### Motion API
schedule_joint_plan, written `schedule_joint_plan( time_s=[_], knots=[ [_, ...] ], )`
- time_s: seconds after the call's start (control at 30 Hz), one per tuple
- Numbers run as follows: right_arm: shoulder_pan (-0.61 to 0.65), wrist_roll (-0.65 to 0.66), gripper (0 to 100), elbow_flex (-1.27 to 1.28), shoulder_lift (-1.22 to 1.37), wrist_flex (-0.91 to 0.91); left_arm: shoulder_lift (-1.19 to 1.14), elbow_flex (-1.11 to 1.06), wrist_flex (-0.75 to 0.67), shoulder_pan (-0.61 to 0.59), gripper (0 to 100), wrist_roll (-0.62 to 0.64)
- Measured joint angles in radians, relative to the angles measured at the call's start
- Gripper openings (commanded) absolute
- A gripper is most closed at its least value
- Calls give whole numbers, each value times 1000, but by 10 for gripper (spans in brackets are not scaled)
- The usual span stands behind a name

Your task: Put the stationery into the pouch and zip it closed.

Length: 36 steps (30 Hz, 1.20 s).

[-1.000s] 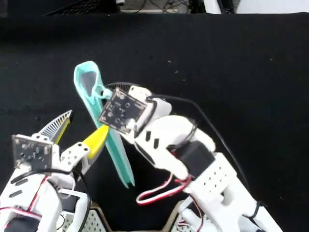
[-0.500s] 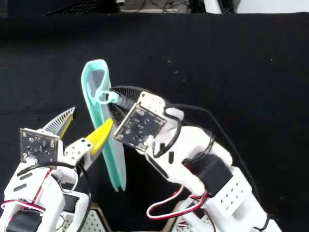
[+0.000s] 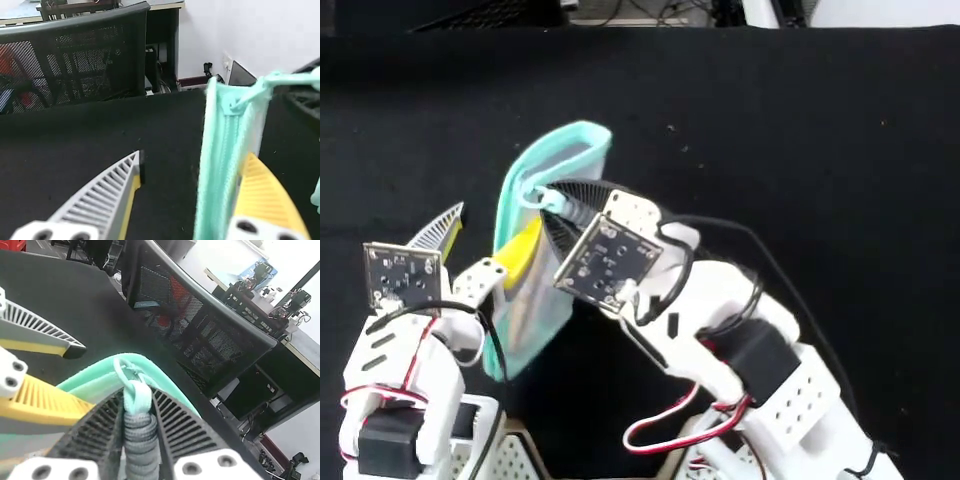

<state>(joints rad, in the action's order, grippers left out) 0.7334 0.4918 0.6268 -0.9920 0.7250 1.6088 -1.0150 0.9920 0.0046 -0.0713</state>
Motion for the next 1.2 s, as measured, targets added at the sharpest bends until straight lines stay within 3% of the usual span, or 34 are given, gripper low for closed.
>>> schedule_joint_plan(
  time_s=[0.43, 0.8, 0.9, 1.0, 1.1, 1.2],
  knots=[
    [0, 0, 14, 0, 0, 0, 0, 25, 0, 35, 310, 26],
    [0, 0, 14, 0, 0, 0, -138, 35, -106, 63, 308, 31],
    [0, 0, 14, 0, 0, 0, -173, 44, -104, 63, 218, 37],
    [2, 0, 14, 0, 0, 0, -161, 69, -69, 66, 26, 37],
    [2, 0, 13, 0, 2, 0, -123, 80, -43, 68, 64, 34],
    [3, 0, 13, 0, 2, 0, -75, 80, -38, 69, 25, -11]
  ],
)
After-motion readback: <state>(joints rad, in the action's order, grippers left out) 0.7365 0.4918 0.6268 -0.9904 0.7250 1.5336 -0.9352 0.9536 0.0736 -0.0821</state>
